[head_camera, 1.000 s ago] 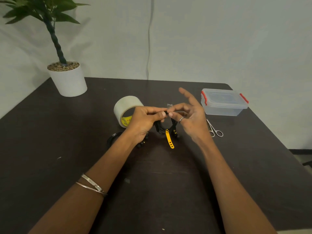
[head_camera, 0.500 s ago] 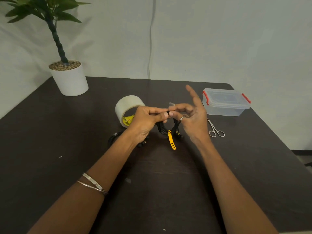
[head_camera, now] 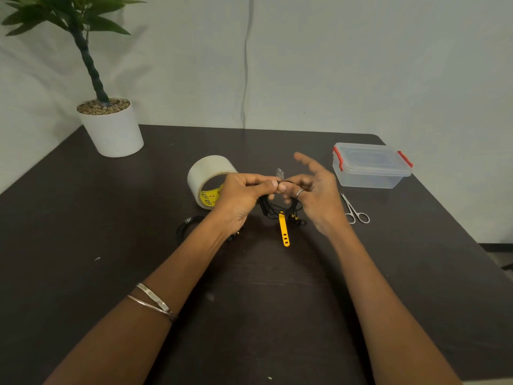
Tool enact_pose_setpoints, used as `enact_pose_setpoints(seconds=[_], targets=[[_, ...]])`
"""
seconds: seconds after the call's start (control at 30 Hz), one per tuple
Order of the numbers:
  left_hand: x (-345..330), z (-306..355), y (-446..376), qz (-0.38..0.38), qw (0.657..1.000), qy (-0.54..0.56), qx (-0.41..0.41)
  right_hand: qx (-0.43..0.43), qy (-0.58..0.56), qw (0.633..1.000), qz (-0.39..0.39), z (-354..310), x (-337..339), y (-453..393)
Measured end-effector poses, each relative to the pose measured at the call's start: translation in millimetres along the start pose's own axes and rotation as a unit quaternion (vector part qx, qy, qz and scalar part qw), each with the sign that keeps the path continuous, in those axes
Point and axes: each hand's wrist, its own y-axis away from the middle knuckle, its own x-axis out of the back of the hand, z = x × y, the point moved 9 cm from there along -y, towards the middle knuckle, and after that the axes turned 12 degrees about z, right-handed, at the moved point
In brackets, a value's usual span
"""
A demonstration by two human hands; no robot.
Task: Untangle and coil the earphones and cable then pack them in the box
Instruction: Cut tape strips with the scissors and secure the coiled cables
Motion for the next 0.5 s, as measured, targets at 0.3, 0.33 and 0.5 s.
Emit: enact_pose_setpoints(seconds=[0.3,0.33,0.5], targets=[[15.7,1.1,-1.1,0.120,0.992,-0.033,-0.011,0.157,0.125,0.979,0.035,-23.1,-7.1,8.4],[15.7,0.7,-0.6,0.128,0.991,-0.029,-0.008,0.179,0.121,0.976,0.034,-25.2,-8.5,10.0],[17.5,0.1,0.0,0.130,0.990,-0.042,-0.023,0.251,0.164,0.954,0.016,-25.4,-12.7,10.6]])
